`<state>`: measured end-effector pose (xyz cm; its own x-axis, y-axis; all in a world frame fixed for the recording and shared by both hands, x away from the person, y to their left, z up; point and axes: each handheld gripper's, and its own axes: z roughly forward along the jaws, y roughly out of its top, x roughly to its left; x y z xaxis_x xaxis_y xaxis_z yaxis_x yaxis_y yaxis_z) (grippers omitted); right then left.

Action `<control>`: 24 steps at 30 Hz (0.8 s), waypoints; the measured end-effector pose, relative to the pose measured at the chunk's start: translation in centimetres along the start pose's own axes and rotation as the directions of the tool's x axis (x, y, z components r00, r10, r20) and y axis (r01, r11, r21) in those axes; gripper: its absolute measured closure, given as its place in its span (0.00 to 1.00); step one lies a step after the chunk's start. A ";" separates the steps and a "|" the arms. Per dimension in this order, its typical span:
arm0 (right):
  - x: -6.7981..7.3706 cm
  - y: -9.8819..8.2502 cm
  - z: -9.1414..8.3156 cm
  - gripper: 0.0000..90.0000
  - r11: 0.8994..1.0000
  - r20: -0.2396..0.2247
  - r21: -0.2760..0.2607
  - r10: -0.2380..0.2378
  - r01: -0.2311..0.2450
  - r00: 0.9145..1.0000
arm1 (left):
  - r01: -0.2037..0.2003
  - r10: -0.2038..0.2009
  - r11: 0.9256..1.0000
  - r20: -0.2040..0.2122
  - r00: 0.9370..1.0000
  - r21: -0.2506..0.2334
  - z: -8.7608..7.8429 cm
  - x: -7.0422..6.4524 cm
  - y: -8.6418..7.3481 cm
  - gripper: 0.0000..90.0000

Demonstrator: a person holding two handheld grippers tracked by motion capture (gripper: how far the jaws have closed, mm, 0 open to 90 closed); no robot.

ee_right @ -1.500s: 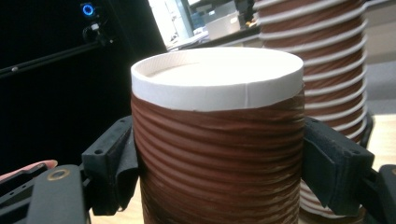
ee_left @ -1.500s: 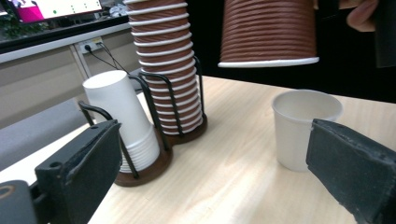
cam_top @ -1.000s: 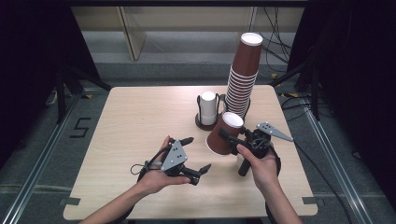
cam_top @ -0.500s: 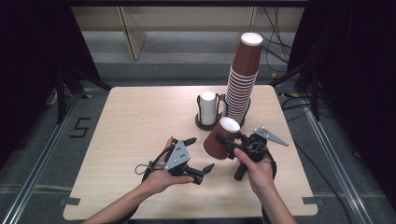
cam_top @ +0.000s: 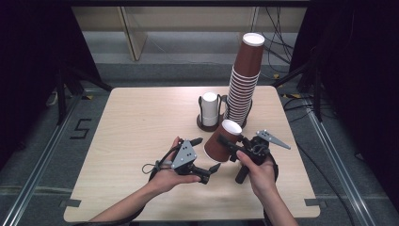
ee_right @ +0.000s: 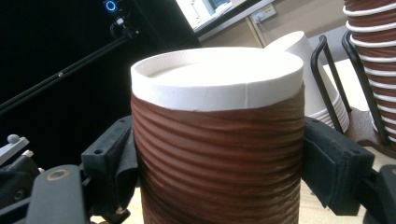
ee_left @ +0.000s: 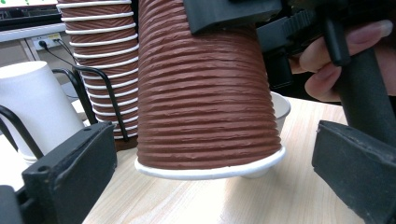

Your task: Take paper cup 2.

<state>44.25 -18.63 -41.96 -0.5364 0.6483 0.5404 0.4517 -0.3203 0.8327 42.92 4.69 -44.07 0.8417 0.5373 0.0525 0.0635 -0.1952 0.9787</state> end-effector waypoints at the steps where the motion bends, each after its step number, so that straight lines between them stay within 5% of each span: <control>1: 0.1 0.0 0.0 0.23 1.000 -0.002 -0.001 0.003 -0.003 1.000 | -0.002 0.002 1.000 0.000 1.000 0.002 0.0 0.1 0.0 0.00; 24: 1.2 -0.8 0.5 0.23 0.999 -0.024 0.027 0.030 -0.030 0.999 | 0.038 -0.039 0.999 0.025 0.999 0.035 1.0 0.5 -0.9 0.00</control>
<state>43.58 -17.25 -41.99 -0.5394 0.6214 0.5683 0.4868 -0.3205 0.8126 43.83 4.31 -45.16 0.8517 0.5240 0.0091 0.1146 -0.2032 0.9724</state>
